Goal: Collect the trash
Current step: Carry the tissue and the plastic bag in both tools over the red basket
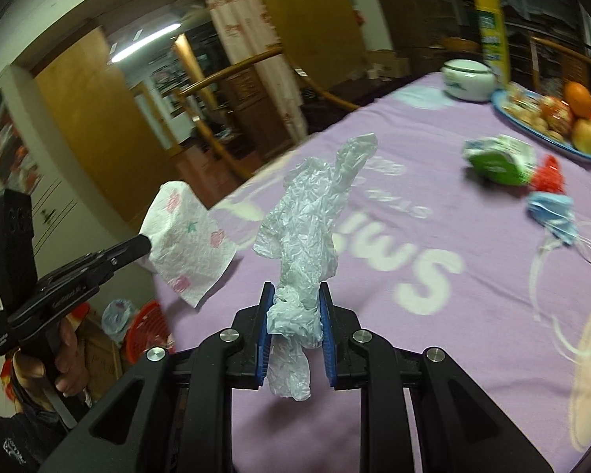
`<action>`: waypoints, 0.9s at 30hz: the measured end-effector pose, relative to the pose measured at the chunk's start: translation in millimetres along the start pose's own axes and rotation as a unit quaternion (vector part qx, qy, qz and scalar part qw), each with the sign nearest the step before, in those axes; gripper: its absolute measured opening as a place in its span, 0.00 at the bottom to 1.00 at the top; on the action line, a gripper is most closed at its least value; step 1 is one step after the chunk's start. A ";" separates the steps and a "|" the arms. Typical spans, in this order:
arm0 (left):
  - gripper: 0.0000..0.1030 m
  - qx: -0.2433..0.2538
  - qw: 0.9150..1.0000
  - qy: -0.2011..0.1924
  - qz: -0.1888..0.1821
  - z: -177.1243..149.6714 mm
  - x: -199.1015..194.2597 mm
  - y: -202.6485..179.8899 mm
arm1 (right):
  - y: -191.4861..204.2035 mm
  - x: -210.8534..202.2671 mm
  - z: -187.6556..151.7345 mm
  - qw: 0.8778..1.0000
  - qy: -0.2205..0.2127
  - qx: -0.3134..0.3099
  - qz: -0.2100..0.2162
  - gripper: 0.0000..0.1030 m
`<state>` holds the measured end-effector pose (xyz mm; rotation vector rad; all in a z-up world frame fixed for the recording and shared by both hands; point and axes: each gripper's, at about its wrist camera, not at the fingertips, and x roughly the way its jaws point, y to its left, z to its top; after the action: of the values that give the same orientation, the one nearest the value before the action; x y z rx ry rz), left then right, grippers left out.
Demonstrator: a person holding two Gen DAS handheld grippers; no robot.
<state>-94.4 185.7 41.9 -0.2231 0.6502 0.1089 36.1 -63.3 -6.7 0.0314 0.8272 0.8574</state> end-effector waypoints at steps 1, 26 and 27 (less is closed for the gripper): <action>0.05 -0.006 1.000 -0.003 0.008 -1.4 -6.4 8.0 | 8.6 3.8 0.9 1.000 0.003 -0.009 0.007 0.21; 0.05 -0.189 0.964 0.010 0.184 -95.2 -95.3 214.6 | 287.4 162.9 -29.2 0.950 0.161 -0.206 0.170 0.21; 0.05 -0.198 0.963 0.018 0.184 -101.0 -90.8 221.7 | 295.9 174.2 -34.8 0.947 0.173 -0.209 0.172 0.21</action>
<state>-263.2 373.8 -18.7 -0.4885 0.6981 0.5964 -116.6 244.3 -40.9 -0.3675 0.9665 1.3825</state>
